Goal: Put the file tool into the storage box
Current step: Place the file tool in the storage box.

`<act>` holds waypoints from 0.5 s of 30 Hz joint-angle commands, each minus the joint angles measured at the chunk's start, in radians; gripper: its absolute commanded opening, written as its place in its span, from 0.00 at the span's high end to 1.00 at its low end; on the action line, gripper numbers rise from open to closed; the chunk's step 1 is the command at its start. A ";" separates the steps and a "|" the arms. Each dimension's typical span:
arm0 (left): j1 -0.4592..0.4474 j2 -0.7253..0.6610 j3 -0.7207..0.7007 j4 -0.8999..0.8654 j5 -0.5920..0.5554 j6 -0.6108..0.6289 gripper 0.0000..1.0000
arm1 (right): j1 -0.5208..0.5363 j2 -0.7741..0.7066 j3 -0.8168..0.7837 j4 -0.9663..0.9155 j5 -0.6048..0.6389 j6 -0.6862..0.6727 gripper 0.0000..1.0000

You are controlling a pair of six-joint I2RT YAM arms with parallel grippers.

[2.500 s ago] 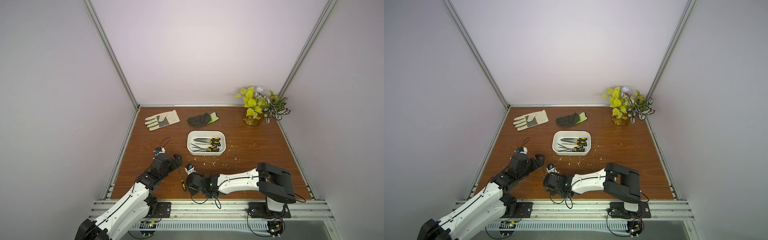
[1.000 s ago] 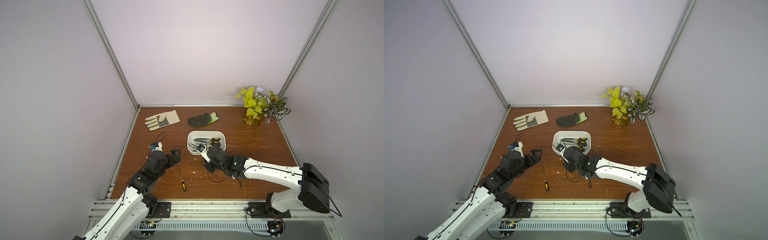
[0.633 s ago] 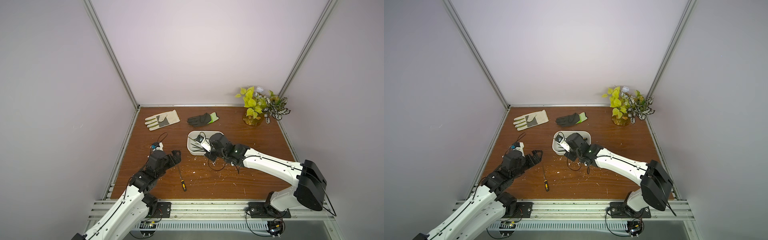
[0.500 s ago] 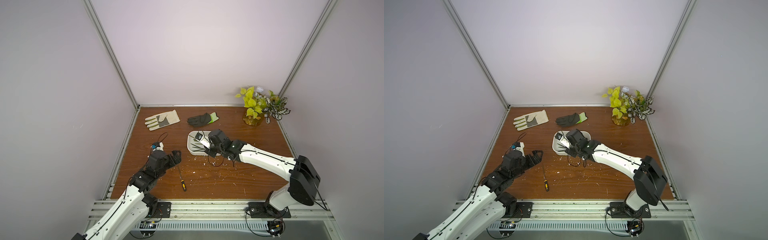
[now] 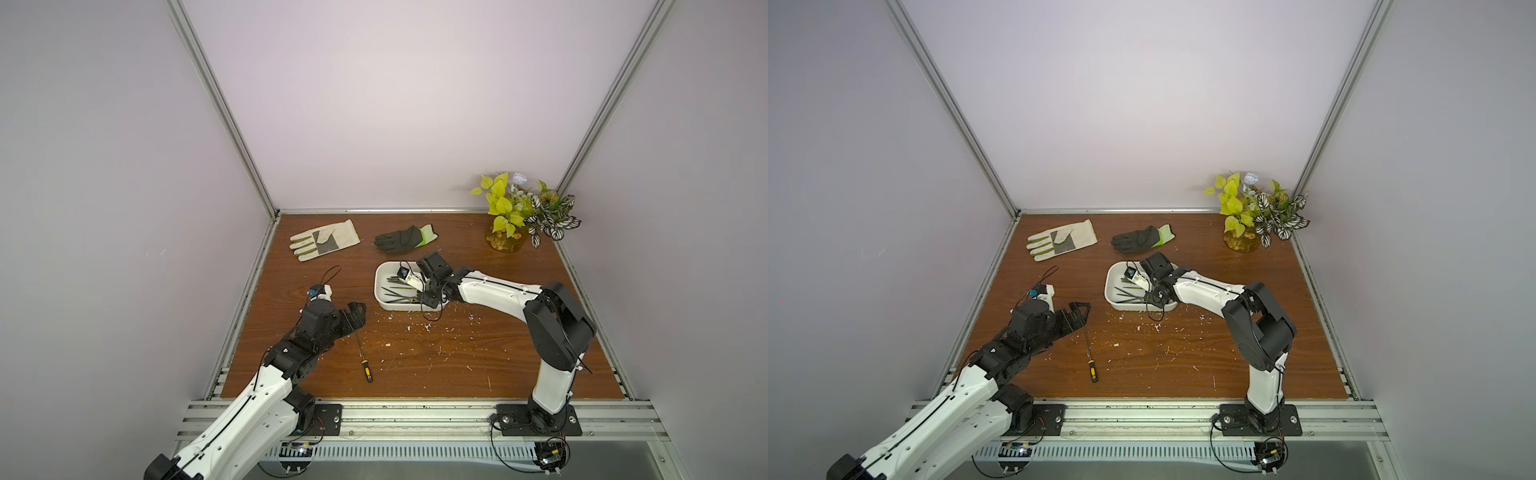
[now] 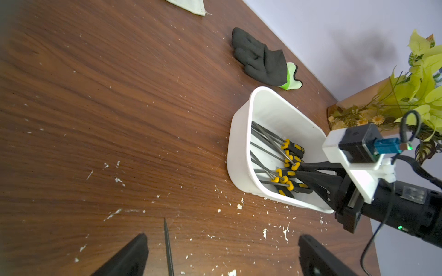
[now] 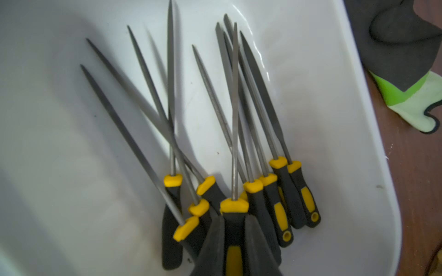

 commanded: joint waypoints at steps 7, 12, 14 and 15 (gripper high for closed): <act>0.007 0.019 -0.015 0.048 0.047 0.007 0.00 | 0.007 -0.122 -0.030 0.012 -0.116 -0.027 1.00; 0.008 0.033 -0.018 0.049 0.072 0.004 0.00 | 0.008 -0.118 -0.049 0.011 -0.090 -0.039 1.00; 0.008 0.033 -0.018 0.044 0.073 0.004 0.00 | 0.007 -0.115 -0.061 0.017 -0.076 -0.045 1.00; 0.007 0.032 -0.020 0.042 0.074 0.004 0.00 | 0.007 -0.112 -0.065 0.020 -0.071 -0.045 1.00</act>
